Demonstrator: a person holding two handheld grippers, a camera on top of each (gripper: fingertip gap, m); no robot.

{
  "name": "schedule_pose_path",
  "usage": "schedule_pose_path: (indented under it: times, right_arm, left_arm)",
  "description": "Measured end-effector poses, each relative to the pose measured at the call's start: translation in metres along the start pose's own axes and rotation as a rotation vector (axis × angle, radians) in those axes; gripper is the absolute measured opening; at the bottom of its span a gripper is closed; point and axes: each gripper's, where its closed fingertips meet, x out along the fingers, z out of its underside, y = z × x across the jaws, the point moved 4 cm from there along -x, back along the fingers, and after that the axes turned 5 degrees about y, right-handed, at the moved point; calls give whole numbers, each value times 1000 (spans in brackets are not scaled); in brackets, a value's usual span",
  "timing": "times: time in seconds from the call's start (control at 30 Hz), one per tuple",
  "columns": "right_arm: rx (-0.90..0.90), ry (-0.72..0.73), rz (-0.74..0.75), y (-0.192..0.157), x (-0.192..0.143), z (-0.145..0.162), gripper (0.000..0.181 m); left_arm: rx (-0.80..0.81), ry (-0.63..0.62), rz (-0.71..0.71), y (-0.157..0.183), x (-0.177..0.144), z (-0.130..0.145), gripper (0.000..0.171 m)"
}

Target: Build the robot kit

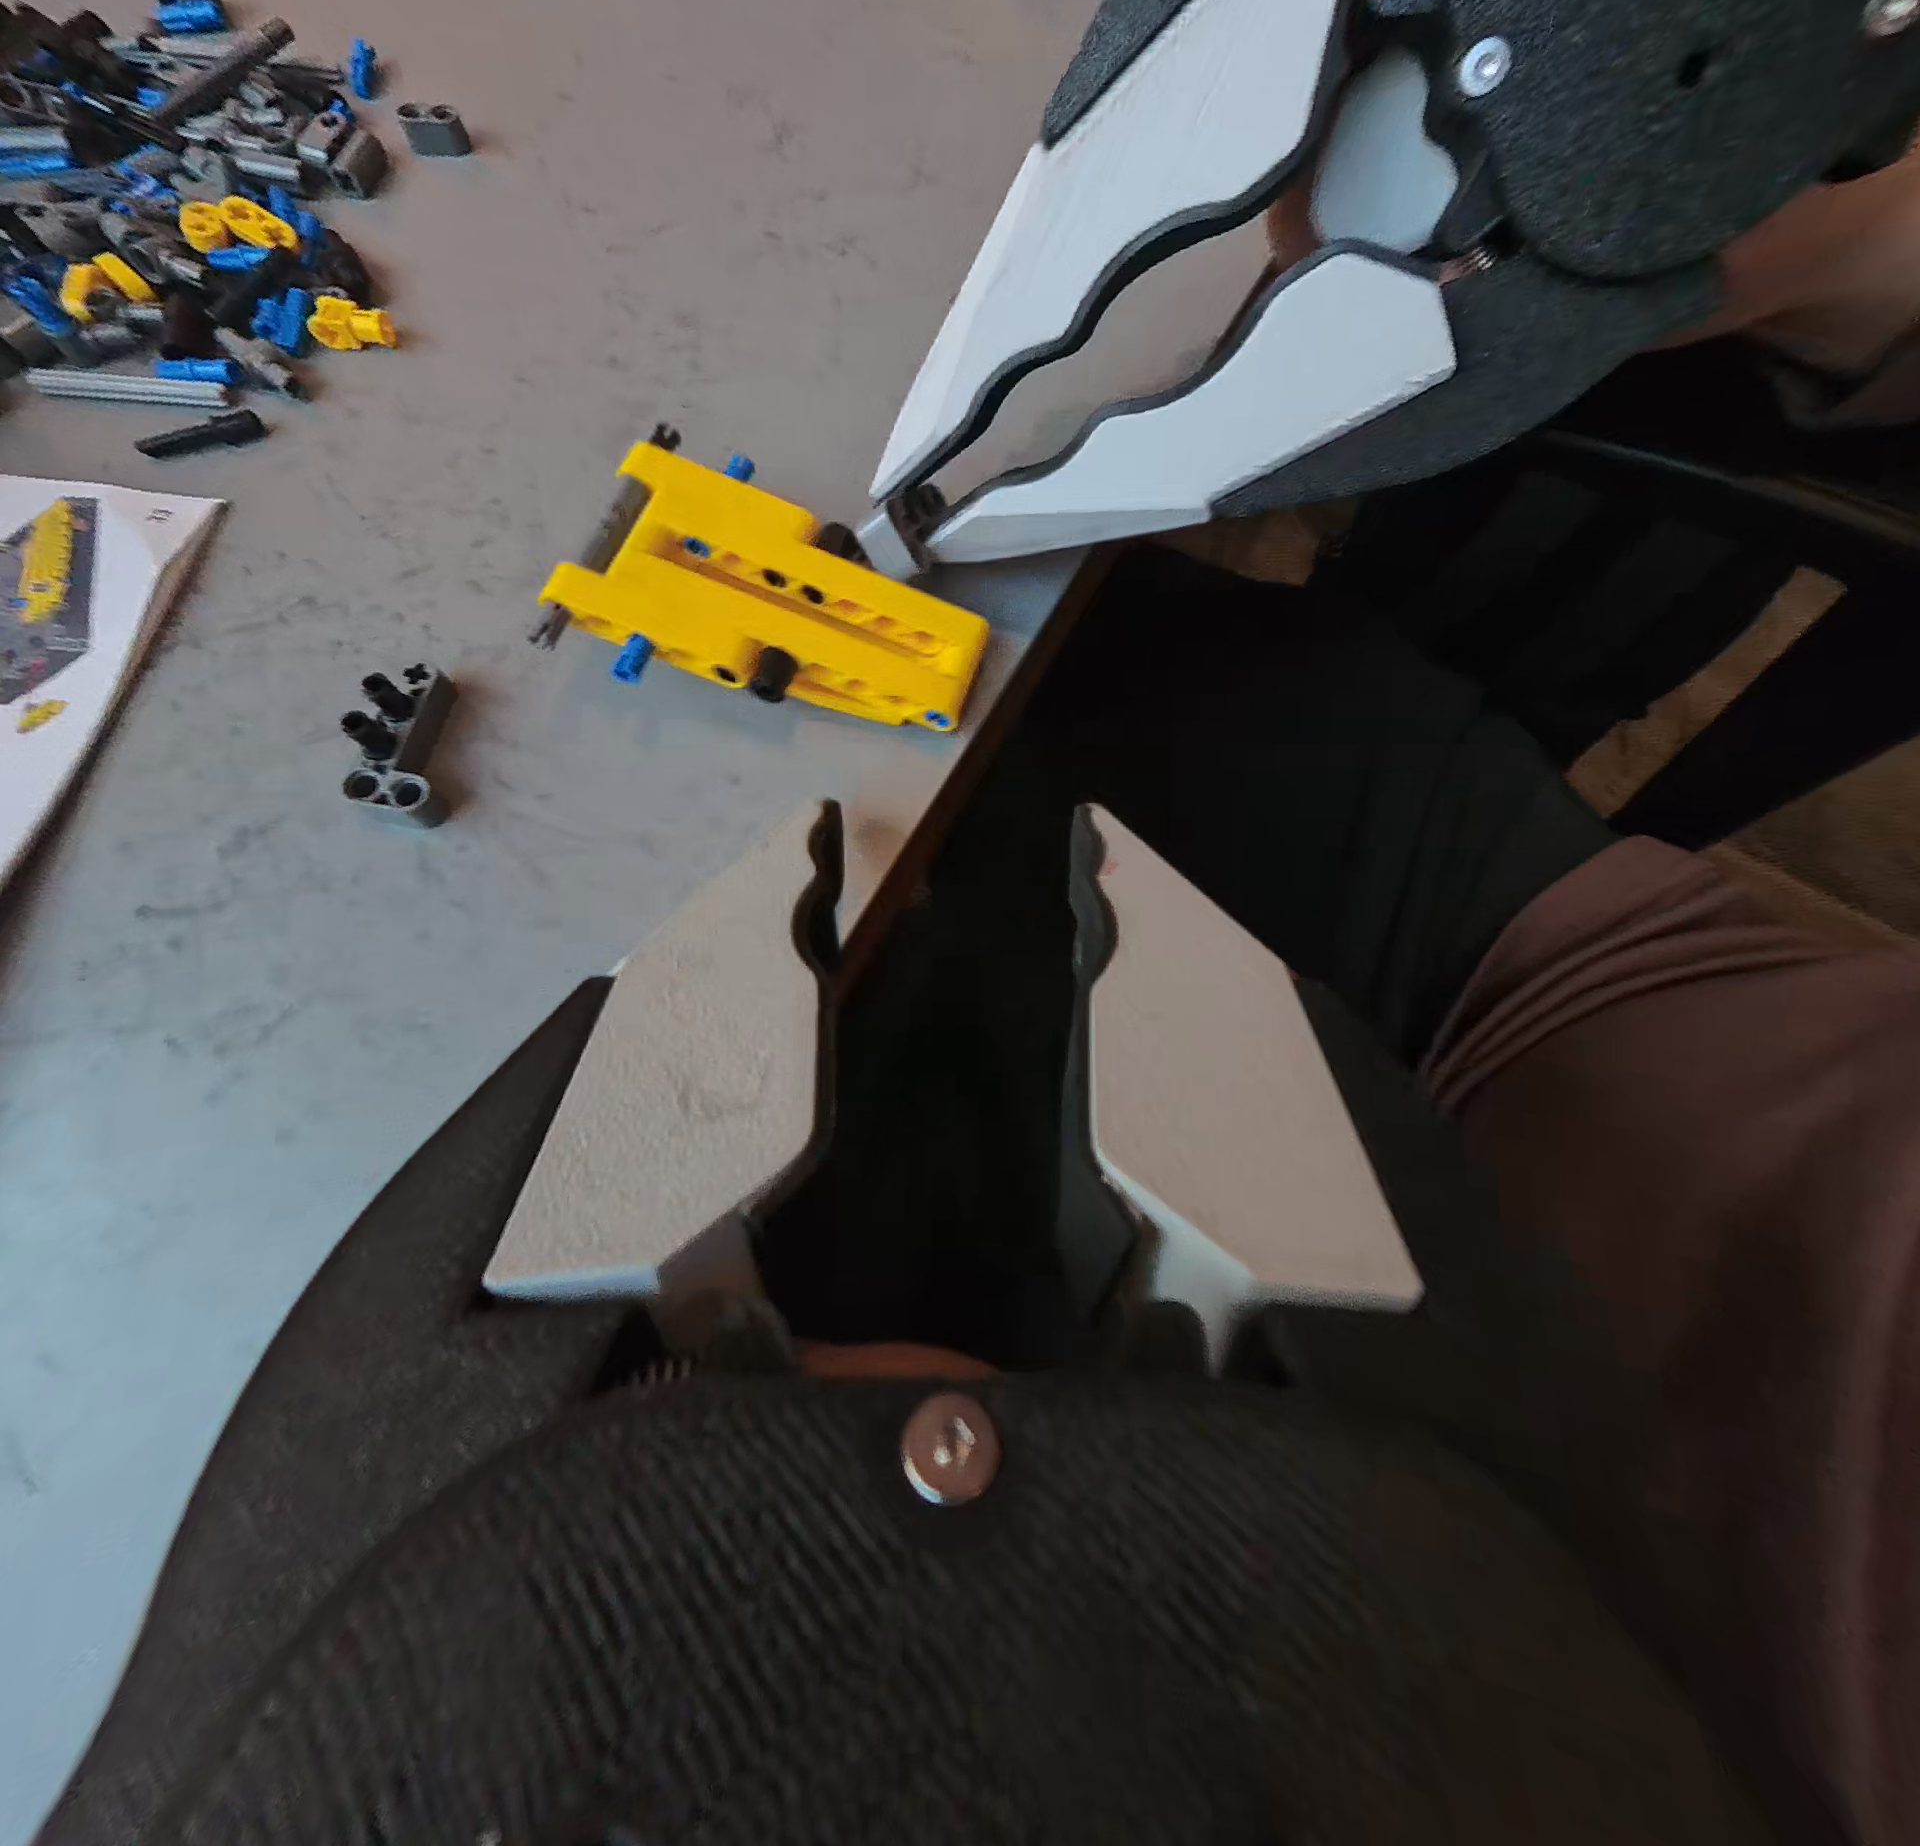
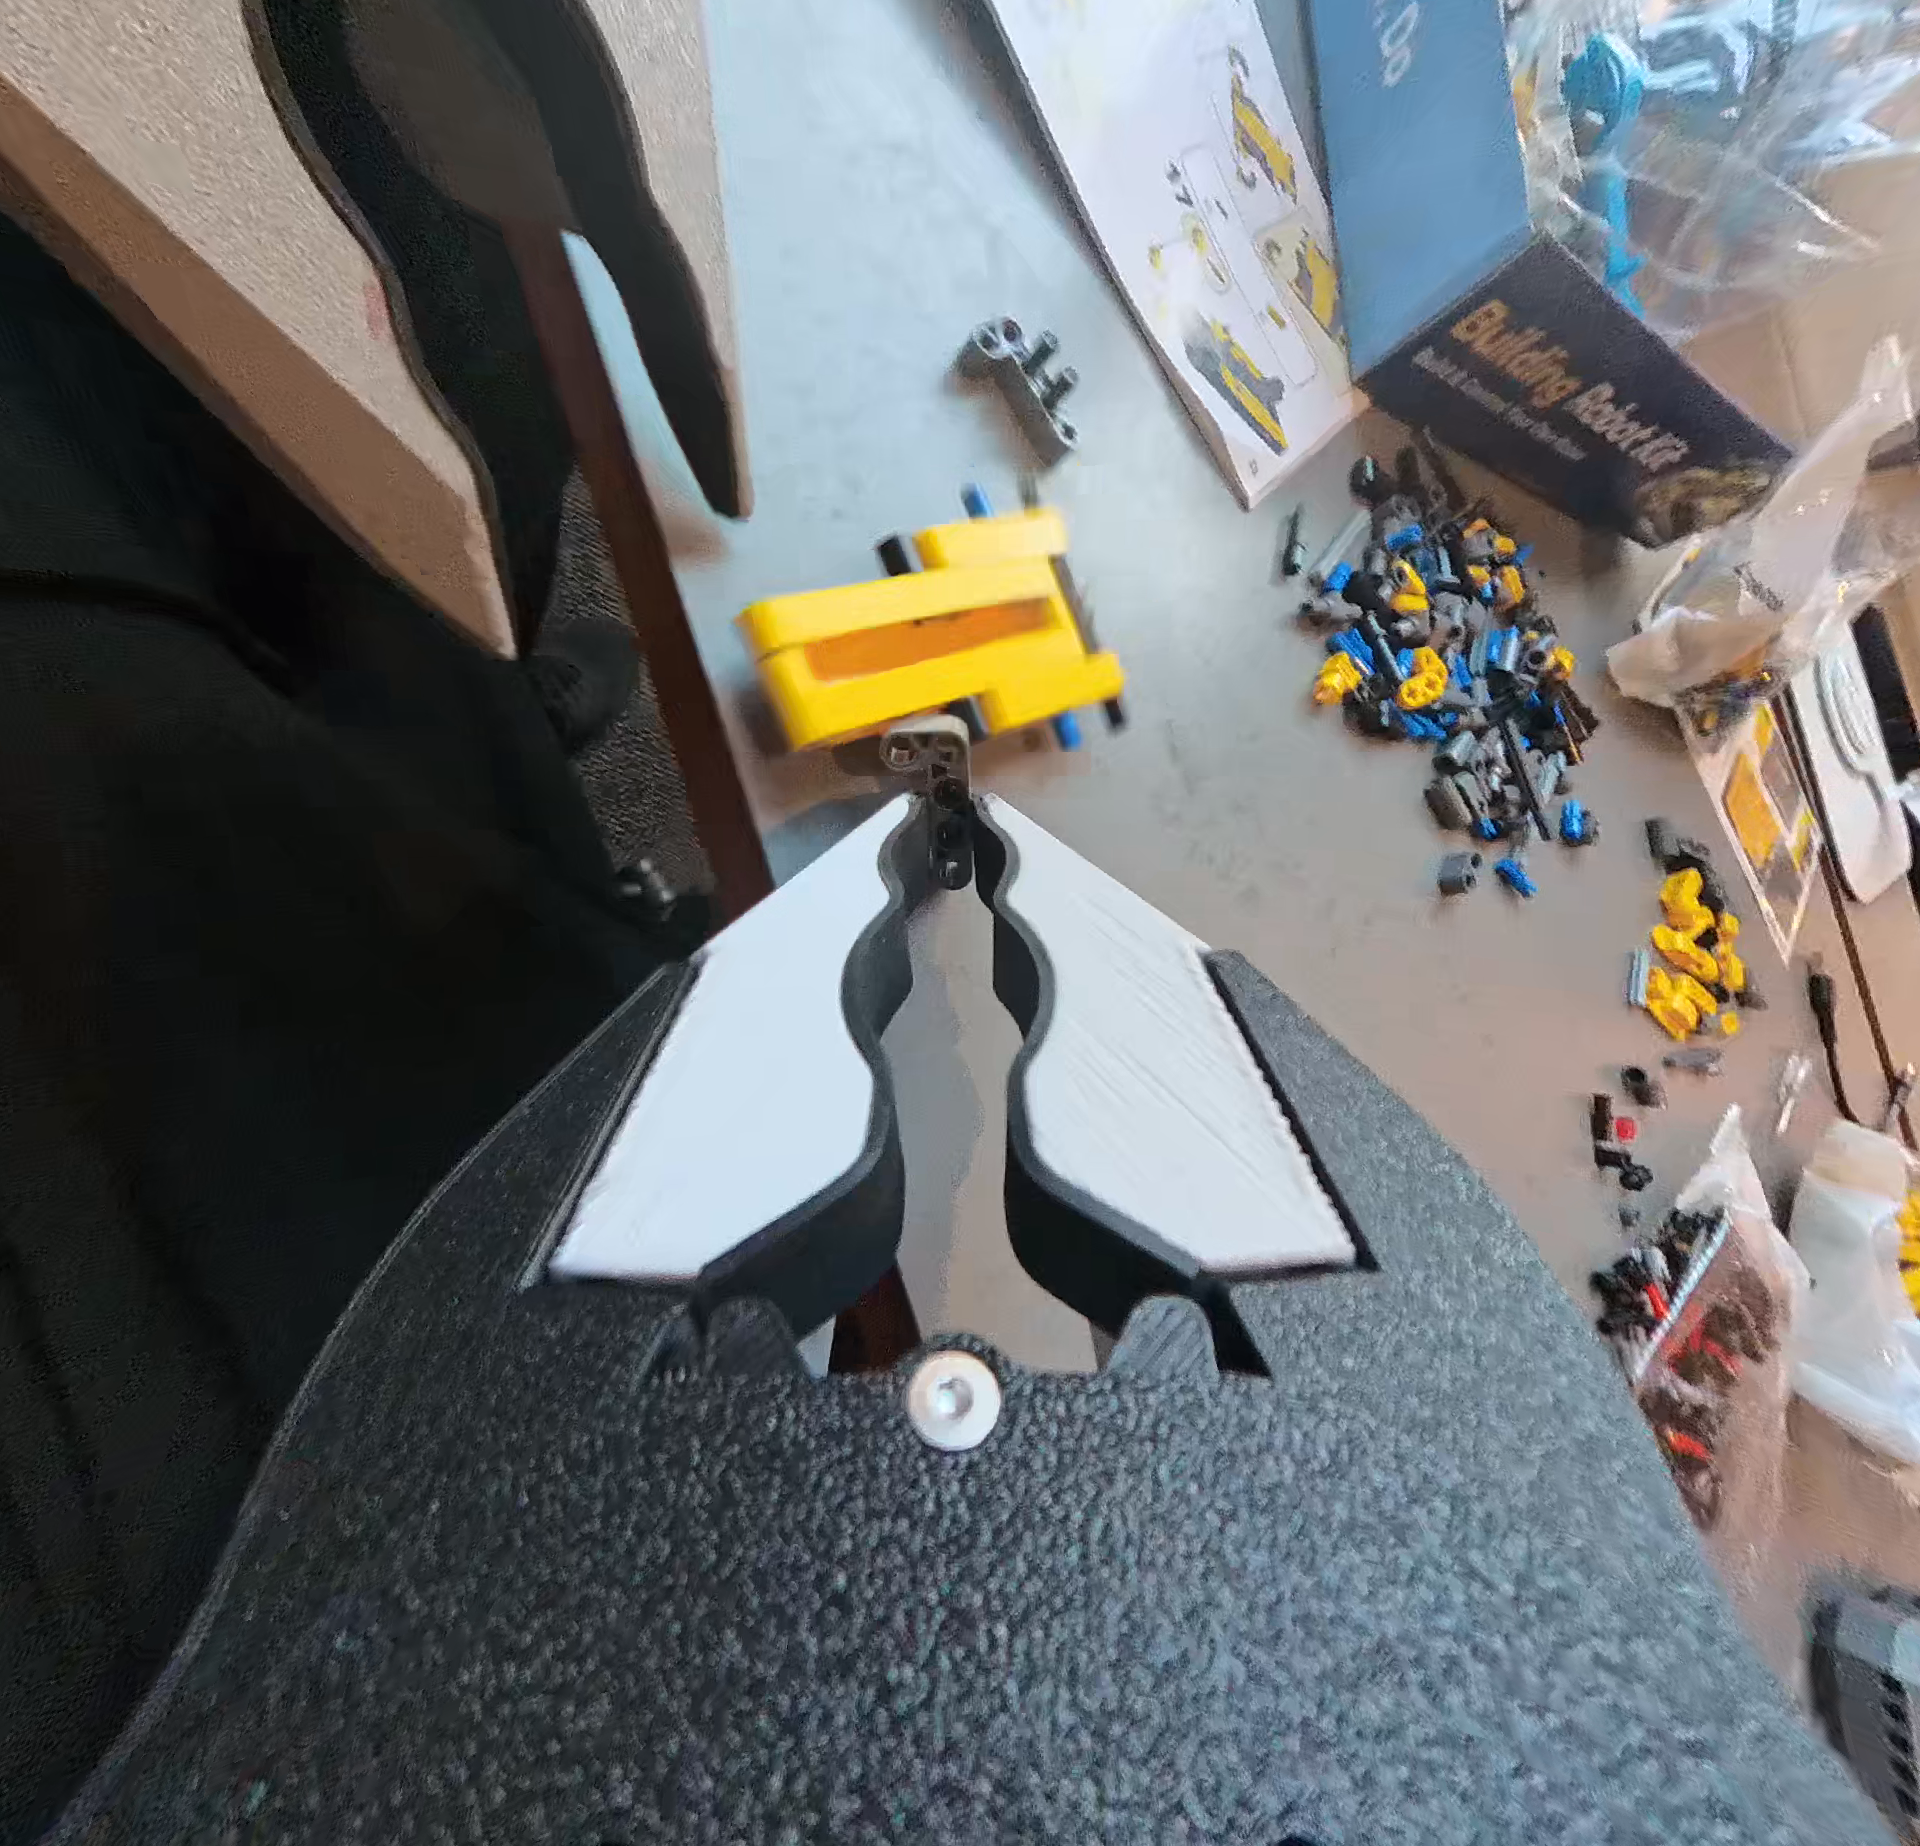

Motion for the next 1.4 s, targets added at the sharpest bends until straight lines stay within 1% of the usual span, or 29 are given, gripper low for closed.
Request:
schedule_pose_path:
  times: [0.07, 0.1, 0.2, 0.27, 0.4, 0.5, 0.63, 0.7, 0.77, 0.93, 1.17, 1.23, 1.33, 1.4]
  right_arm:
    - [-9, 36, -20, -6, -2, -10, 7]
    - [-15, 50, -33, -9, -2, -15, 7]
    - [-26, 72, -58, -17, 0, -24, 7]
    - [-21, 95, -55, -16, -2, -29, 7]
    - [102, 132, -50, 0, -9, -29, 7]
    - [196, 137, -54, 12, -6, -26, 7]
    - [256, 128, -85, 18, 6, -25, 7]
    - [274, 97, -101, 16, 13, -19, 7]
    - [284, 96, -108, 14, 15, -18, 7]
    - [284, 110, -106, 13, 13, -20, 7]
    - [285, 125, -112, 10, 13, -22, 7]
    - [274, 120, -120, 8, 12, -22, 7]
    - [225, 158, -115, 6, 6, -29, 7]
    - [204, 195, -103, 7, 0, -34, 7]
  left_arm:
    - [-38, 2, 26, 7, -1, 2, 42]
    - [-46, 1, 15, 6, -1, 3, 42]
    - [-73, 20, -30, -4, -4, 4, 42]
    - [-116, 29, -26, -9, -7, 4, 42]
    - [-170, 48, -50, -28, -16, 1, 41]
    - [-293, 42, 33, -33, -16, 2, 45]
    - [-486, 94, 164, -34, -13, -2, 38]
    - [-549, 109, 198, -35, -11, -3, 37]
    - [-584, 120, 221, -34, -9, -5, 37]
    - [-592, 135, 220, -38, -4, -10, 27]
    - [-543, 166, 124, -50, 0, -14, 16]
    - [-469, 165, 82, -52, -1, -13, 8]
    - [-328, 203, 35, -52, -6, -20, 7]
    - [-192, 220, -21, -53, -10, -25, 7]
